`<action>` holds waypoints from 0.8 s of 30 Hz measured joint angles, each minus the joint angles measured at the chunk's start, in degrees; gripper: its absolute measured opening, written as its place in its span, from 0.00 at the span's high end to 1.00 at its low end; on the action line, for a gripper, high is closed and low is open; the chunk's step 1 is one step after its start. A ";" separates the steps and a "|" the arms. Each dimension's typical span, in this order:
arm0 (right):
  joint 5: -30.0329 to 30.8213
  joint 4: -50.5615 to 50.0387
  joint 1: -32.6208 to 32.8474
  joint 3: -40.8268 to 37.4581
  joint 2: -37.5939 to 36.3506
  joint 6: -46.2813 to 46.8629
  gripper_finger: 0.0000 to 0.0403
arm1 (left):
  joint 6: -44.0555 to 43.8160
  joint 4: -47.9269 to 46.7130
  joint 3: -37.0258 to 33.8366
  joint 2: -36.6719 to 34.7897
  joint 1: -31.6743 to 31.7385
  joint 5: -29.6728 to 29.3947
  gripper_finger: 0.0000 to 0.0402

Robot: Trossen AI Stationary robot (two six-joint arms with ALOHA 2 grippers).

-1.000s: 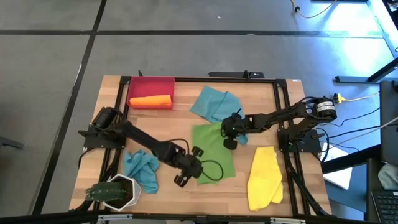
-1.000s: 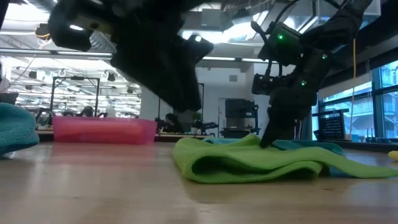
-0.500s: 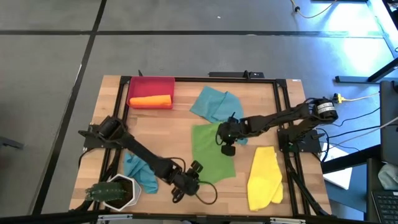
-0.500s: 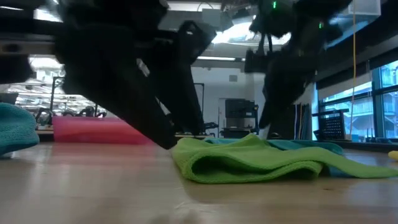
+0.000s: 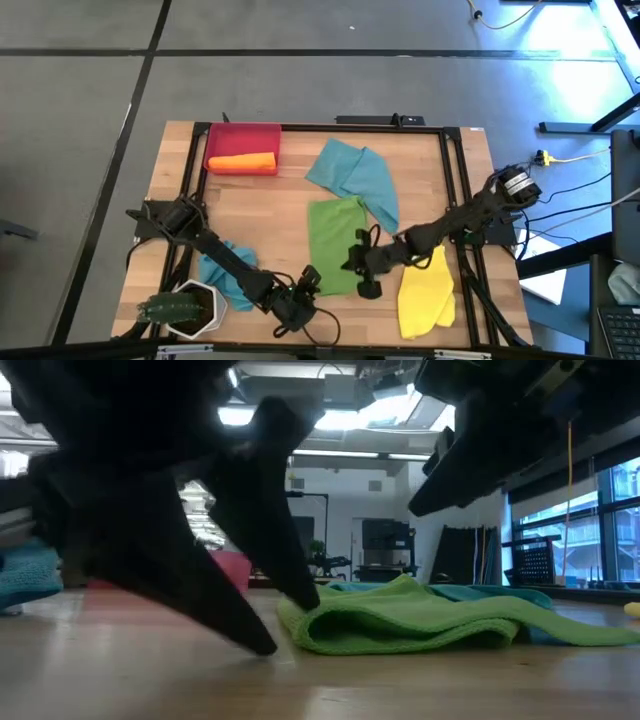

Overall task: Roll microfiber towels into tight, uniform cylinder then place into a basket
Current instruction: Fold the green microfiber towel

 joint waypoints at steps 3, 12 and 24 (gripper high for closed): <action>2.92 5.04 1.10 -0.04 3.63 0.05 0.97 | 0.46 0.44 0.09 0.74 -0.03 -1.69 0.66; -0.31 15.87 0.15 1.75 14.52 -0.08 0.97 | 0.89 -0.22 -0.08 1.15 -1.50 -7.88 0.66; -3.98 17.10 0.15 6.28 20.17 0.06 0.97 | 2.01 -0.17 -0.13 1.15 -1.59 -7.47 0.66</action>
